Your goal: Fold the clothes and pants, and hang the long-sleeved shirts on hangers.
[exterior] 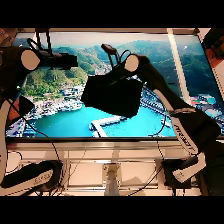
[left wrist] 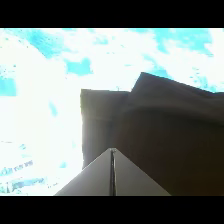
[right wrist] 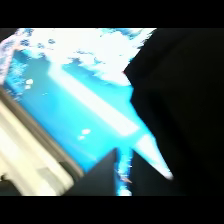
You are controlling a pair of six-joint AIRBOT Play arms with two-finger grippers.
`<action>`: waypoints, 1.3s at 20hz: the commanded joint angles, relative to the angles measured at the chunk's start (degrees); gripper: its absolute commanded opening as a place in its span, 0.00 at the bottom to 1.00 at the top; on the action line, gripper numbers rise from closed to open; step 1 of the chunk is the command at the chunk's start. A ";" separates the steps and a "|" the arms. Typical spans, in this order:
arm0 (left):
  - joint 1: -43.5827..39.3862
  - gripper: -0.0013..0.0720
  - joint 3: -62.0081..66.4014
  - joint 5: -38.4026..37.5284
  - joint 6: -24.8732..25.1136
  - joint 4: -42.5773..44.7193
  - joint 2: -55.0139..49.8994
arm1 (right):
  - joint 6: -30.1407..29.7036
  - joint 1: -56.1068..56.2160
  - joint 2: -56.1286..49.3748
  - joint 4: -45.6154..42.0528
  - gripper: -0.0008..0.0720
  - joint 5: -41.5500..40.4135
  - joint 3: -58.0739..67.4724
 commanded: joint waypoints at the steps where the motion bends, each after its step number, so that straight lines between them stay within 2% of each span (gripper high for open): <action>1: 0.00 0.04 0.00 -0.17 0.00 0.42 0.46 | -0.07 -5.66 -0.39 -5.01 0.03 10.03 7.63; 3: 0.02 0.04 0.00 -0.20 0.00 0.22 1.40 | -1.14 -10.93 0.02 -3.96 0.03 12.44 8.92; 8: 0.02 0.04 0.00 -0.55 0.00 -2.34 8.66 | -9.35 -27.08 0.33 7.39 0.03 20.02 5.57; 12: 0.02 0.04 0.00 -0.57 0.00 -2.34 15.47 | -19.34 -40.00 0.33 20.59 0.03 21.55 -7.15; 15: 0.02 0.04 0.00 -0.57 0.00 -2.34 19.45 | -27.65 -45.44 0.31 29.31 0.03 21.35 -20.44; 17: 0.02 0.04 0.00 -0.61 0.00 -2.36 21.20 | -29.22 -45.99 0.26 27.98 0.05 19.17 -27.58; 18: 0.02 0.04 0.00 -0.61 0.00 -2.36 21.77 | -28.65 -45.51 0.26 25.90 0.30 16.94 -30.51; 19: 0.02 0.04 0.00 -0.61 0.00 -2.36 22.18 | -27.06 -44.72 0.26 23.50 0.71 14.29 -32.65; 20: 0.02 0.04 0.00 -0.61 0.00 -2.38 22.38 | -25.31 -43.63 0.22 20.65 0.97 11.10 -34.38; 22: 0.00 0.04 0.00 -0.61 -0.02 -2.93 22.40 | -22.36 -41.05 -0.52 18.14 0.94 8.92 -35.36; 26: 0.00 0.04 0.00 -0.61 0.00 -4.13 22.38 | -22.56 -35.67 -1.81 18.64 0.94 5.90 -35.23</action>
